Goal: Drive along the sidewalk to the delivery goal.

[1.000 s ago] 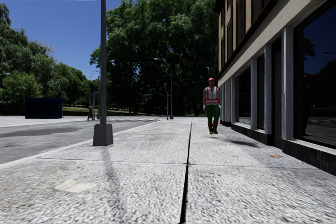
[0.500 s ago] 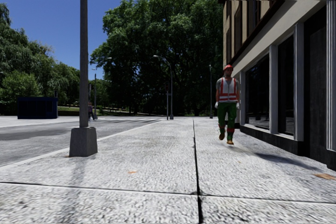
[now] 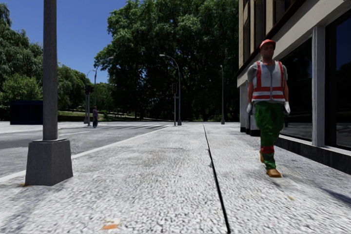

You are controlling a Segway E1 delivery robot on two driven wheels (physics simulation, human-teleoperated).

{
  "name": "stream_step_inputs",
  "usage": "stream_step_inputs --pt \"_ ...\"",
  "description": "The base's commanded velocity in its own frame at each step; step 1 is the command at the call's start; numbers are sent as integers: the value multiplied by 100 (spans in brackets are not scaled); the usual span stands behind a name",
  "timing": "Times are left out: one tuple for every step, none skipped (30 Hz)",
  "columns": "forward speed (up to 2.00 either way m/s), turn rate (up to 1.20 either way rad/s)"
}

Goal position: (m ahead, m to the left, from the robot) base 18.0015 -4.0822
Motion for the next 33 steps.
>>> stream_step_inputs --pt "200 0" --pt "200 0" --pt "200 -6" --pt "200 -10" --pt "200 -10" --pt "200 -11" --pt "200 -13" --pt "200 -15" --pt "200 -15" --pt "200 -19" --pt "200 -20" --pt "200 -23" --pt "200 -23" --pt "200 -24" --pt "200 -25" --pt "200 -25" --pt "200 -25" --pt "200 -25" --pt "200 -25" --pt "200 -25" --pt "200 -25" --pt "200 -25" --pt "200 -25" --pt "200 -25" --pt "200 -25" --pt "200 -25" --pt "200 -25" --pt "200 -25" --pt "200 -25" --pt "200 -25" --pt "200 -25" --pt "200 -25" --pt "200 -25"
